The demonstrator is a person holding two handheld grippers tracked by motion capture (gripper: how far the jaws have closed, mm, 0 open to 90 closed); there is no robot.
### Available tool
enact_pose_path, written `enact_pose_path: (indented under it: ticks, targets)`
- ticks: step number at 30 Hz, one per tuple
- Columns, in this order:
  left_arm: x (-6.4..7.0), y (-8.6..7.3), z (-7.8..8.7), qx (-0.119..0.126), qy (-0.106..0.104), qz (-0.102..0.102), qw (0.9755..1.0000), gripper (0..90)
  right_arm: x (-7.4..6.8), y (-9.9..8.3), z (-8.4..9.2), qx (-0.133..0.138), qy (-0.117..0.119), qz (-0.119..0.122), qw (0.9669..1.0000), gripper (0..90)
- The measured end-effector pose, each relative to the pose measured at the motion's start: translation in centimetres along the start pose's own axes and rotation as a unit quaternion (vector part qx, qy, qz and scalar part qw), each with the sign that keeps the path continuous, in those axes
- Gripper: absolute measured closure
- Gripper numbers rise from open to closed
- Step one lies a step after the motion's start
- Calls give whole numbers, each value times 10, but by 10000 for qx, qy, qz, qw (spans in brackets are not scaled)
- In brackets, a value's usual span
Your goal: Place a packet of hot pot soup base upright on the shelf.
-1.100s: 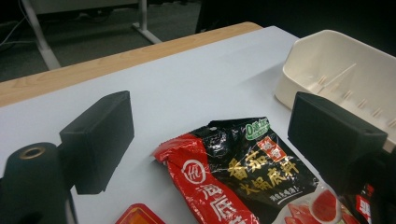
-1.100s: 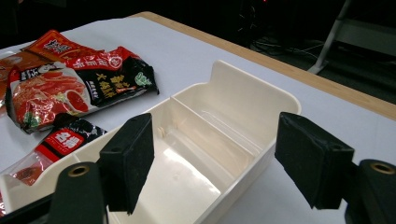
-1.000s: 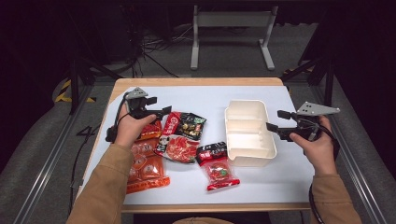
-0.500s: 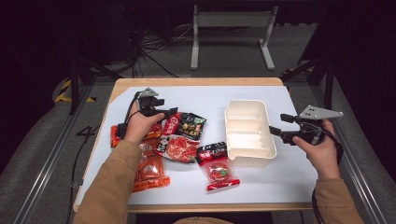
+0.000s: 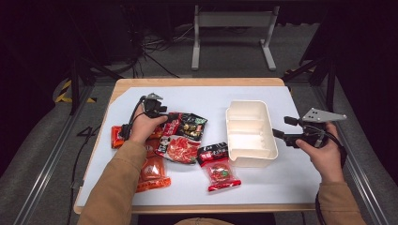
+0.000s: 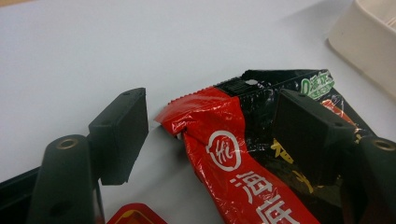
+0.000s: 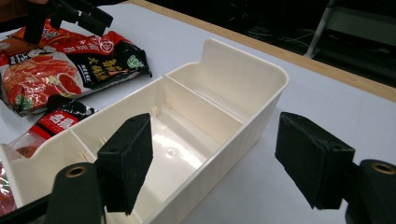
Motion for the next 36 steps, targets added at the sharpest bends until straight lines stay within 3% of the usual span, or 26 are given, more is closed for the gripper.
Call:
enact_pose_path:
  ticks: [9, 13, 15, 17, 22, 26, 29, 34, 36]
  targets:
    - [-3, -6, -11, -437, -11, 166, 9989, 255, -1, 0, -2, -51, -6, 25, 10000, 274]
    - [-3, -5, -13, -493, 35, 119, 9987, 288, -1, 0, -3, -64, -17, 54, 10000, 274]
    - [-2, -5, -13, -525, 32, 218, 9984, 309, -2, -1, -4, -83, -3, 47, 10000, 274]
    - [-3, -6, -14, -619, 62, 320, 9976, 348, -2, -1, -4, -92, -6, 70, 9999, 274]
    - [-3, -6, -17, -823, 22, 354, 9960, 438, -3, -1, -5, -113, -2, 71, 9999, 275]
    - [-3, -5, -18, -843, 72, 384, 9957, 521, -3, -2, -6, -131, -8, 77, 9999, 276]
    - [-3, -5, -17, -787, 60, 513, 9956, 711, -4, -1, -6, -147, 2, 103, 9998, 280]
    - [-2, -4, -16, -757, 71, 494, 9959, 791, -5, -1, -7, -151, 7, 132, 9998, 284]
    - [-2, -4, -15, -720, 52, 578, 9957, 807, -5, -1, -7, -159, 12, 135, 9998, 288]
Point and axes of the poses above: each handheld gripper's, and its own axes: z roughly backward along the jaws, y roughly out of its top, x roughly to its right, the point moved 1 cm from there along -z, roughly forward along the jaws, and after that the axes turned 14 degrees about -y, right-handed, at the moved point
